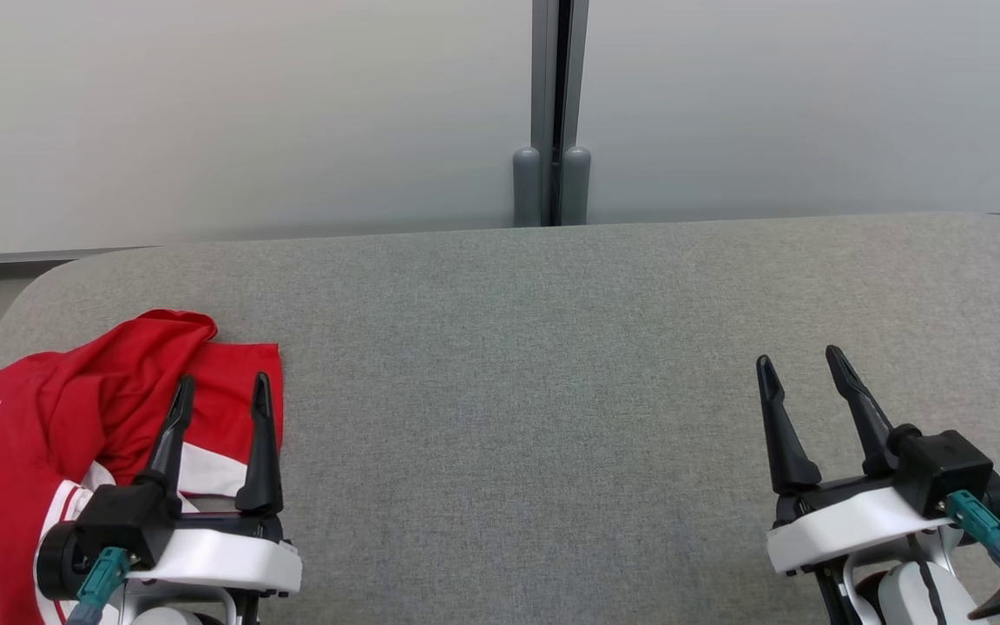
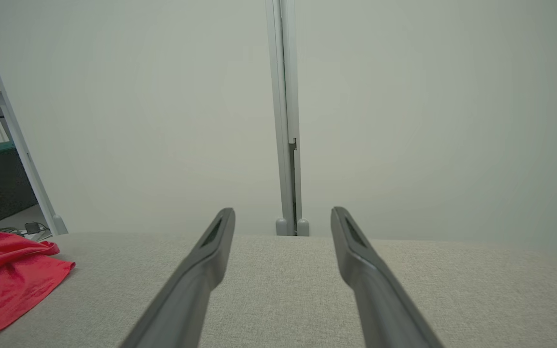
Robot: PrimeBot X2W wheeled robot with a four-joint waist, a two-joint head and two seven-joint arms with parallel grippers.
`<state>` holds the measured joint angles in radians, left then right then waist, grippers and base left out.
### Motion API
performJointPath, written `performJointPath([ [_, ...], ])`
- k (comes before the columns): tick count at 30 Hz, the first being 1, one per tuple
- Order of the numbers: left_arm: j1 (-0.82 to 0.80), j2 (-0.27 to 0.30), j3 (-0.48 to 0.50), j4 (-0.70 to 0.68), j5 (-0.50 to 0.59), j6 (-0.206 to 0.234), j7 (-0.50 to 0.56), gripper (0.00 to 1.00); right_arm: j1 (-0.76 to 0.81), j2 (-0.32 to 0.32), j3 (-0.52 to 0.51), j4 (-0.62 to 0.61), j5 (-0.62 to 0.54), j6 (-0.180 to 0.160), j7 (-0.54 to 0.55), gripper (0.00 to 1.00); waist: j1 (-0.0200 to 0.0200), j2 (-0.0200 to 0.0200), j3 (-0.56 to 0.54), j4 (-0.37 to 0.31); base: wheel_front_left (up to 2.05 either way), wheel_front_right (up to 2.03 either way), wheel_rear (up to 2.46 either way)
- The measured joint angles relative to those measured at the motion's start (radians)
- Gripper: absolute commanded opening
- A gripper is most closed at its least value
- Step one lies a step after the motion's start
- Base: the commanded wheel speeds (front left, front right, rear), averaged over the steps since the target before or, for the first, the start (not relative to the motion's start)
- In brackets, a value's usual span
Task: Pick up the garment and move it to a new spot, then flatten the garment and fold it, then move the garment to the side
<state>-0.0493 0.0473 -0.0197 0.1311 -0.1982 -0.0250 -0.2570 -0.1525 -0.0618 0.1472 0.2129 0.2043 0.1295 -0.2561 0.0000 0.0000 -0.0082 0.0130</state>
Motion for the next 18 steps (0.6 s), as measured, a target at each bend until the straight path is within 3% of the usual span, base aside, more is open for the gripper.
performJointPath([
  [18, 0.0, 0.0, -0.005, 0.006, 0.022, 0.001, -0.005, 1.0, -0.002, 0.0, 0.004, 0.011, -0.019, 0.0, -0.005, 1.0, 0.0, 0.0, -0.001, -0.002, 0.0, 0.0, 0.0],
])
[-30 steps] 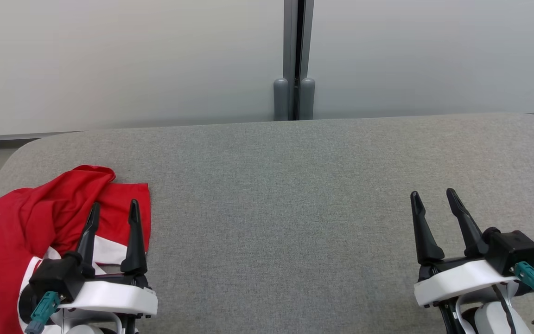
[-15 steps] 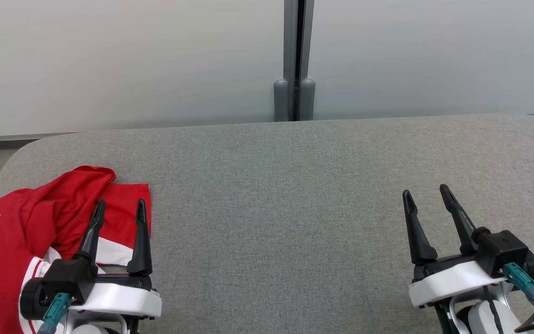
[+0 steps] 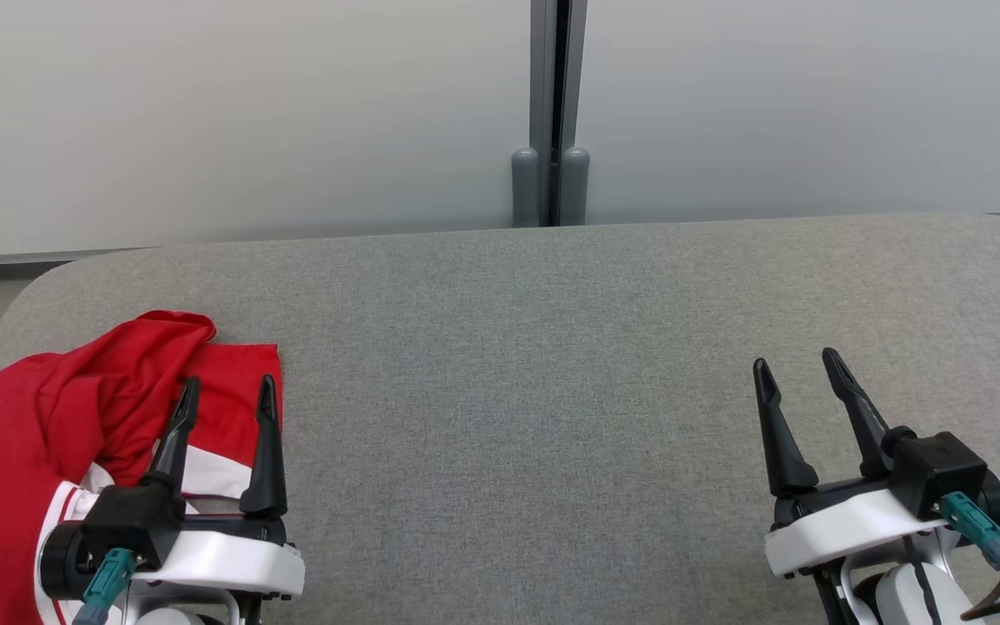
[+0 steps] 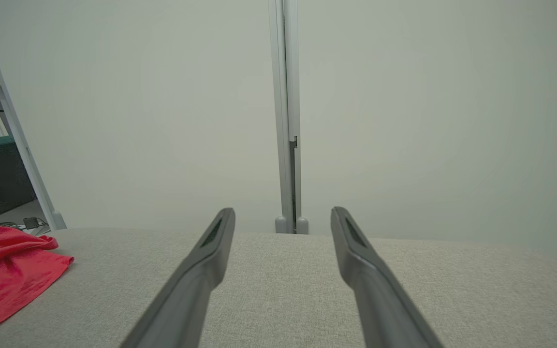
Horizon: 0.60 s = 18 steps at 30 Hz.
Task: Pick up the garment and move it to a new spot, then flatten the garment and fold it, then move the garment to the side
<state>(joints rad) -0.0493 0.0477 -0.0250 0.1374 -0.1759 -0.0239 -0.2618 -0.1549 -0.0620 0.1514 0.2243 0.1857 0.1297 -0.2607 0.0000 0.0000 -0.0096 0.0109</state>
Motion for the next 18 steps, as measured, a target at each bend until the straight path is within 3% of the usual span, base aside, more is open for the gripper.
performJointPath([
  [18, -0.001, 0.0, 0.0, 0.021, -0.001, 0.0, -0.001, 1.0, 0.0, 0.0, 0.013, 0.005, 0.014, 0.0, 0.0, 1.0, 0.0, 0.0, -0.001, 0.018, 0.0, 0.0, 0.0],
])
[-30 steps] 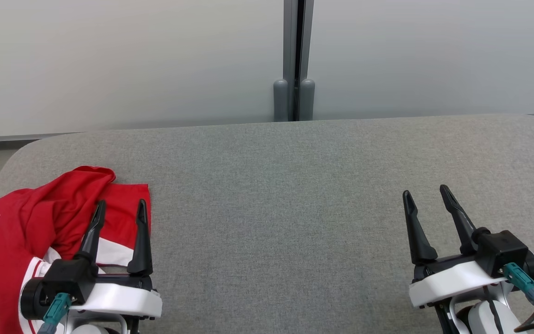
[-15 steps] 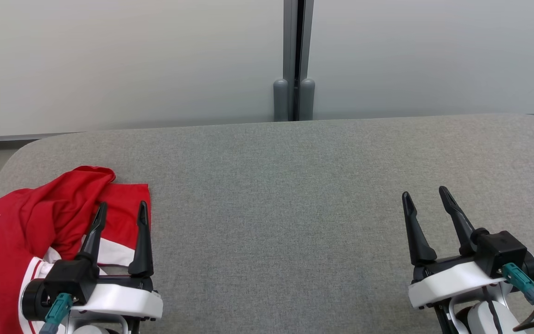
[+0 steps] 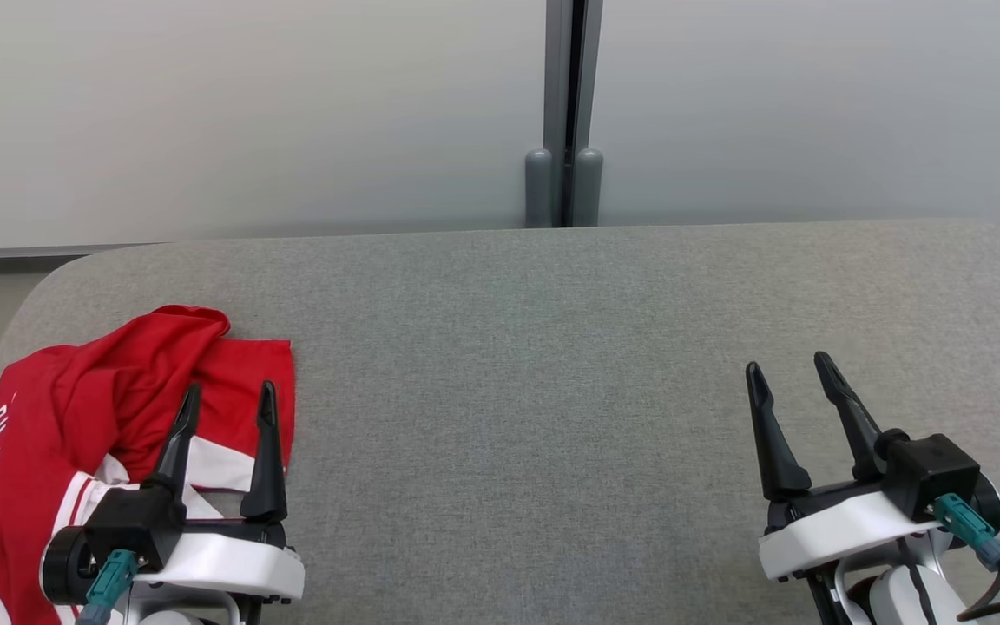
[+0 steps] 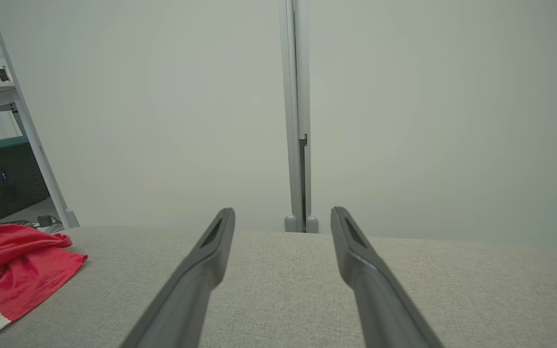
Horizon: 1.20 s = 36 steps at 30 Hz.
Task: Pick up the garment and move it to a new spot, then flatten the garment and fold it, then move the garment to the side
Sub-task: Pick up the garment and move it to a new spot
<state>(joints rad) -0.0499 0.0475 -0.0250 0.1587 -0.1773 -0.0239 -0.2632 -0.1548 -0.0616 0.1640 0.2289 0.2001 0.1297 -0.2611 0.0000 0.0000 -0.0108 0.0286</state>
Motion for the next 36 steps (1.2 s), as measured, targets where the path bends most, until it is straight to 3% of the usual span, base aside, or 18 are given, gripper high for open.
performJointPath([
  [6, -0.001, 0.0, 0.005, 0.019, -0.006, 0.007, 0.0, 1.0, 0.0, -0.001, 0.016, 0.005, 0.018, 0.0, -0.001, 1.0, 0.0, 0.0, -0.001, 0.03, 0.0, 0.0, 0.0],
  [36, 0.019, 0.006, 0.052, 0.077, 0.009, 0.015, 0.0, 1.0, 0.028, 0.006, 0.082, 0.028, 0.069, 0.0, -0.001, 1.0, 0.0, 0.0, -0.035, 0.33, 0.0, 0.0, 0.0],
])
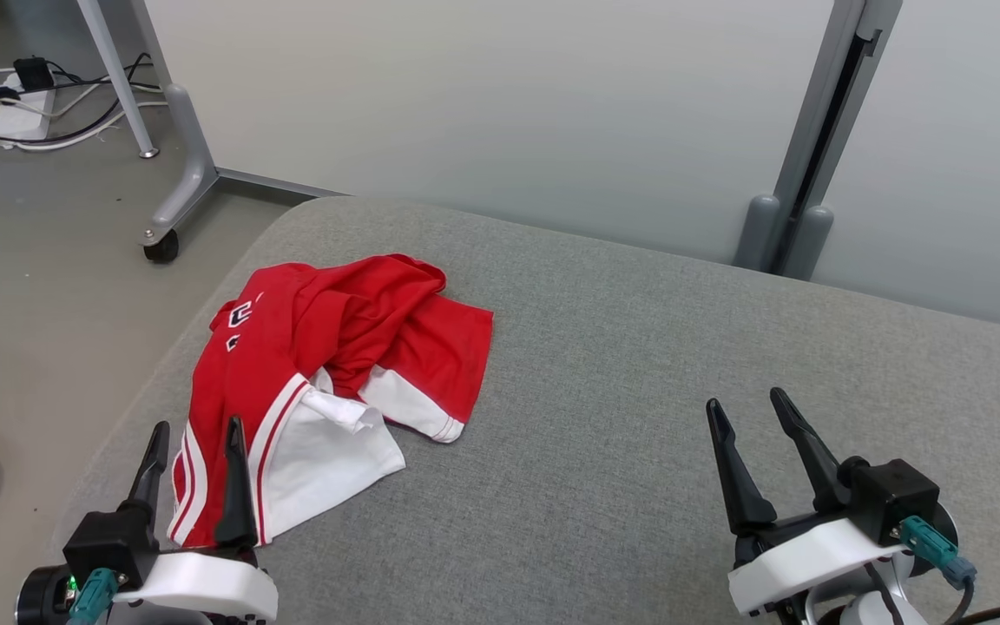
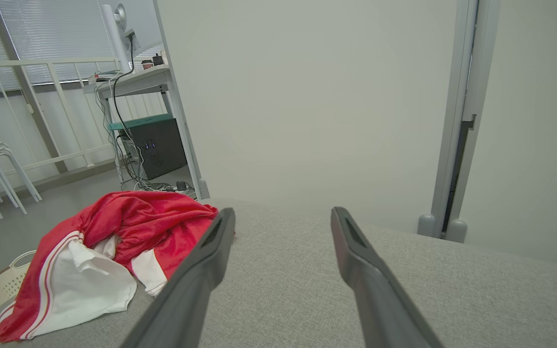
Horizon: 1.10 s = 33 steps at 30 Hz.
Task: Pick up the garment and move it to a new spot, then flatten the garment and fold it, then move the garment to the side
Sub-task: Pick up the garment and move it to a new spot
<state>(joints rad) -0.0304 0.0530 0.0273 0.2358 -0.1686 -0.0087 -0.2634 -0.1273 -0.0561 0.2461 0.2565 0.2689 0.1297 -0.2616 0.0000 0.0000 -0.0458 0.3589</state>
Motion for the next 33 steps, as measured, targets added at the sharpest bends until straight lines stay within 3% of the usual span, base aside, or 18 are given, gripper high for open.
performJointPath([
  [6, 0.001, 0.006, 0.011, 0.015, -0.019, -0.005, 0.025, 1.0, 0.0, 0.002, 0.007, 0.005, 0.004, 0.0, 0.0, 1.0, 0.0, 0.0, 0.001, -0.005, 0.0, 0.0, 0.0],
  [15, -0.14, 0.087, 0.052, 0.019, -0.116, -0.034, 0.337, 1.0, -0.029, -0.001, 0.003, 0.006, 0.004, 0.0, 0.0, 1.0, 0.0, 0.0, 0.035, -0.042, 0.0, 0.0, 0.0],
  [19, -0.219, 0.146, 0.079, 0.09, -0.161, -0.038, 0.514, 1.0, -0.048, 0.0, 0.005, 0.006, 0.003, 0.0, 0.0, 1.0, 0.0, 0.0, 0.059, -0.073, 0.0, 0.0, 0.0],
  [23, -0.293, 0.19, 0.103, 0.178, -0.234, -0.069, 0.629, 1.0, -0.073, 0.0, 0.009, 0.004, 0.003, 0.0, 0.0, 1.0, 0.0, 0.0, 0.085, -0.114, 0.0, 0.0, 0.0],
  [33, -0.37, 0.246, 0.083, 0.39, -0.332, -0.113, 0.73, 1.0, -0.118, -0.002, 0.011, -0.001, 0.003, 0.0, 0.0, 1.0, 0.0, 0.0, 0.172, -0.211, 0.0, 0.0, 0.0],
])
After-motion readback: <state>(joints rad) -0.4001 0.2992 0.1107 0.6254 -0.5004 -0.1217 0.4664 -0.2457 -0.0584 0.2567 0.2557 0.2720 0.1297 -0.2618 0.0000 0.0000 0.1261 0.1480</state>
